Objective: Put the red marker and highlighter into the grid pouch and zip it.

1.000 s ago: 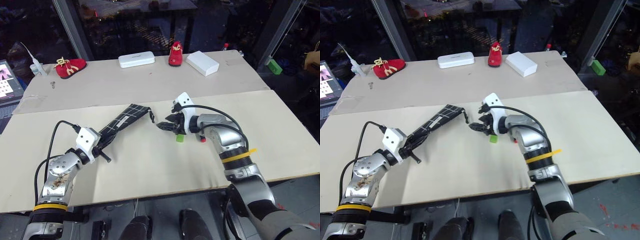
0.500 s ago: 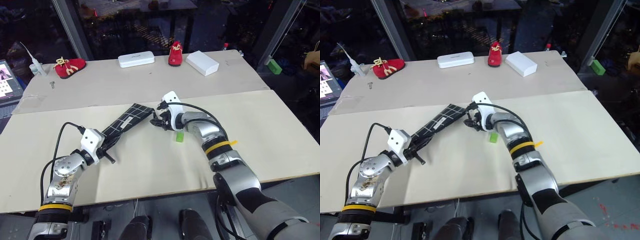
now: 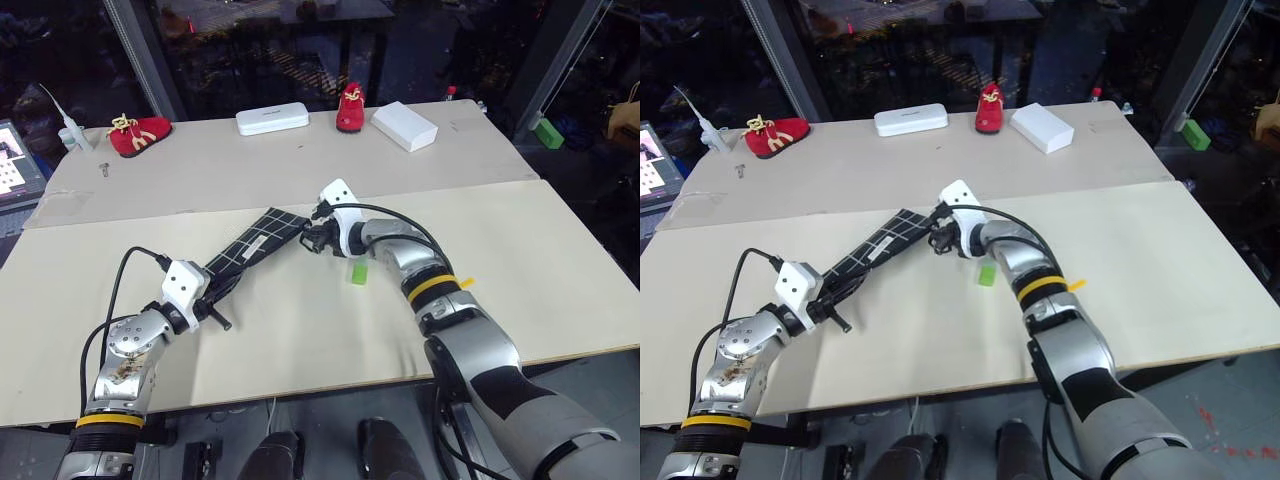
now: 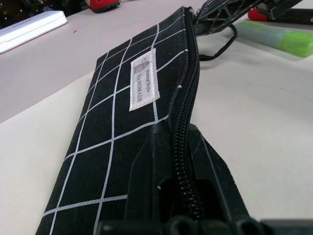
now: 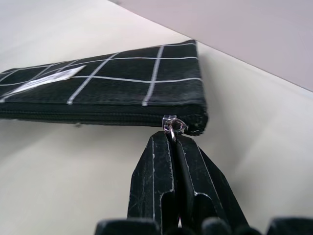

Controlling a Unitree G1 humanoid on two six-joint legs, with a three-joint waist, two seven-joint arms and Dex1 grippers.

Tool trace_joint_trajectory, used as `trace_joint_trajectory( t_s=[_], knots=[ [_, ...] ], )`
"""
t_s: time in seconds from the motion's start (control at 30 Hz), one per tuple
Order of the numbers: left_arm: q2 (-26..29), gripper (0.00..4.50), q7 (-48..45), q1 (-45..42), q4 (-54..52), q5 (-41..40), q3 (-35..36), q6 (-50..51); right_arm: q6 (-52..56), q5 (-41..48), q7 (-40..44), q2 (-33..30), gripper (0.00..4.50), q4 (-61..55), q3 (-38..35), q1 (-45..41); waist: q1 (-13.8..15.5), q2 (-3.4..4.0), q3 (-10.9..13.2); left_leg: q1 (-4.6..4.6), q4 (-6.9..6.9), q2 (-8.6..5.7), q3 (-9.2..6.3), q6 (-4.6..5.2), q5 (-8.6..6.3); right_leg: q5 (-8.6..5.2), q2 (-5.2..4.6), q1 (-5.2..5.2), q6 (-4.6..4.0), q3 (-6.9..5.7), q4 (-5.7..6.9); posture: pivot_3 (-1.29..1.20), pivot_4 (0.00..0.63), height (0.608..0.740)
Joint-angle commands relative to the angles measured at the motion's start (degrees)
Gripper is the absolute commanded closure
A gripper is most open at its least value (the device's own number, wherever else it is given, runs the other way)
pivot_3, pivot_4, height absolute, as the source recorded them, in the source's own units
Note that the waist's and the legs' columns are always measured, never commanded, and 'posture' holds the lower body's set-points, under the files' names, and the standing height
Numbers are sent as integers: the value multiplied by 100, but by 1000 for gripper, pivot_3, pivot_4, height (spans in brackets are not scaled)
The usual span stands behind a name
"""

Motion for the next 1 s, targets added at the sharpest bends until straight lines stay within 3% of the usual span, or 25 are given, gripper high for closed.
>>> trace_joint_trajectory(
  t_s=[0.03,0.27,0.5,0.77,0.87,1.0],
  knots=[
    [-4,4500,57,-151,-170,4,93,54,-32,-139,460,-39,4478,-719,376,214,0,0,0,0,0,0,0,0,0,0,0,0,0,0,1,0,150,740],
    [-88,4500,61,-267,-138,20,35,120,446,-228,1184,130,4478,-2521,1394,1037,-25,0,0,1,5,4,1,-2,-2,0,4,-1,0,0,3,0,150,740],
    [-122,4500,-12,-375,-77,51,-3,147,974,17,1099,745,4478,-2814,1297,798,10,0,0,14,8,9,2,-6,-4,1,10,8,-2,-1,3,0,150,740],
    [-159,4500,-54,-442,-53,86,1,173,837,-146,582,1010,4478,-2027,891,232,9,0,0,14,8,10,2,-11,-7,2,13,5,-3,-2,4,0,150,740],
    [-173,4500,-59,-426,-93,78,10,193,424,-423,212,750,4478,-1295,770,-96,12,0,0,13,8,9,2,-11,-7,2,13,5,-4,-2,5,0,150,740],
    [-156,4500,-88,-408,-121,53,44,207,-43,-577,399,283,4478,-780,816,-297,20,-1,0,9,8,8,0,-11,-7,3,12,4,-5,-5,2,0,150,740]
  ],
)
